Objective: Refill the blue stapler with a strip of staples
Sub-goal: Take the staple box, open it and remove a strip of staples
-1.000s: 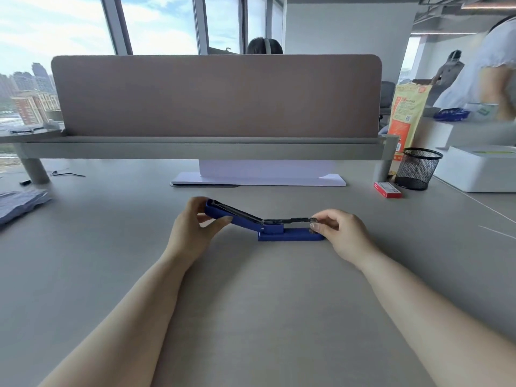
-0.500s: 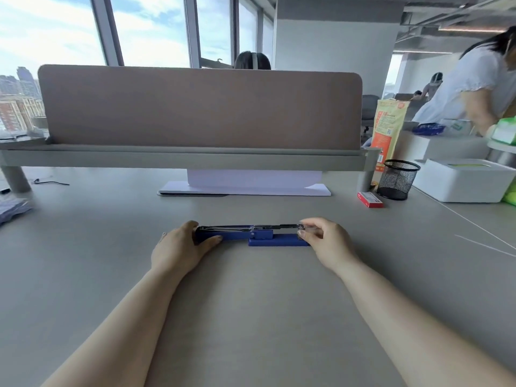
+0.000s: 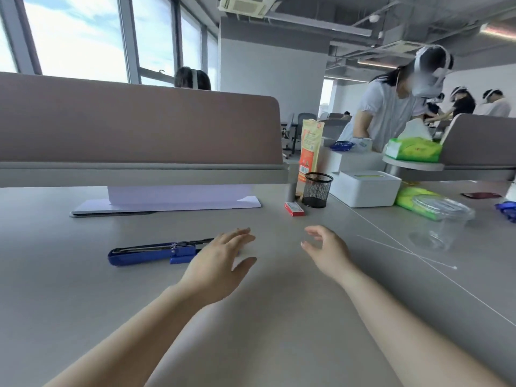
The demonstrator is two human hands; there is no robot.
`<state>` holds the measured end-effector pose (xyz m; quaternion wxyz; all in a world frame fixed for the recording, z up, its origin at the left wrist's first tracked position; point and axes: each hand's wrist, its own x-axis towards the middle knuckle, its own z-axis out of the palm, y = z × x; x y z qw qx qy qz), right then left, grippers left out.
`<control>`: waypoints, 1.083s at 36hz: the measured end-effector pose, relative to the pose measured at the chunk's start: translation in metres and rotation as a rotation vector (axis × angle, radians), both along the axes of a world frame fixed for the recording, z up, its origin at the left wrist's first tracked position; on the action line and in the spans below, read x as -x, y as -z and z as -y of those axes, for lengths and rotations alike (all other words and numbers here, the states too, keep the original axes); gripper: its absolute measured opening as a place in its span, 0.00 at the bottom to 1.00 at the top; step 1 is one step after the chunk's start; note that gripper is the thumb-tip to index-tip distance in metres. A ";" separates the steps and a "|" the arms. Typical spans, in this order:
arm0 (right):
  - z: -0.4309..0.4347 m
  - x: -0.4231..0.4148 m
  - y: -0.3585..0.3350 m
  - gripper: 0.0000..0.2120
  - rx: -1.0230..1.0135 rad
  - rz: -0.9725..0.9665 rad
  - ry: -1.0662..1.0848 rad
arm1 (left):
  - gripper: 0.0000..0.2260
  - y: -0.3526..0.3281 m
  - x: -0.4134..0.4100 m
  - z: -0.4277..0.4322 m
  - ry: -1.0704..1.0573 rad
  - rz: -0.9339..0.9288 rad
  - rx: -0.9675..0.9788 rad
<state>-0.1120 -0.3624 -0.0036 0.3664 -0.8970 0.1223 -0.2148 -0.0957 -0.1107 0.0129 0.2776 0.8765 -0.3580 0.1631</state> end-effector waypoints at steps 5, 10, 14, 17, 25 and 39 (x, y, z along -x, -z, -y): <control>0.030 0.007 0.008 0.17 0.049 -0.041 0.073 | 0.22 0.007 -0.021 0.072 0.033 -0.215 -0.092; 0.041 -0.005 0.012 0.19 0.065 -0.090 0.091 | 0.30 0.023 -0.045 0.098 -0.039 -0.210 -0.351; 0.045 -0.033 0.009 0.23 0.116 -0.109 0.064 | 0.33 0.033 -0.049 0.103 -0.062 -0.192 -0.416; 0.047 -0.061 0.007 0.27 0.165 -0.155 0.029 | 0.33 0.034 -0.051 0.104 -0.062 -0.173 -0.394; 0.052 -0.116 0.003 0.28 0.397 -0.274 -0.035 | 0.33 0.036 -0.053 0.103 -0.064 -0.151 -0.330; 0.044 -0.065 0.003 0.21 0.469 -0.260 -0.034 | 0.32 0.028 -0.053 0.100 -0.069 -0.171 -0.330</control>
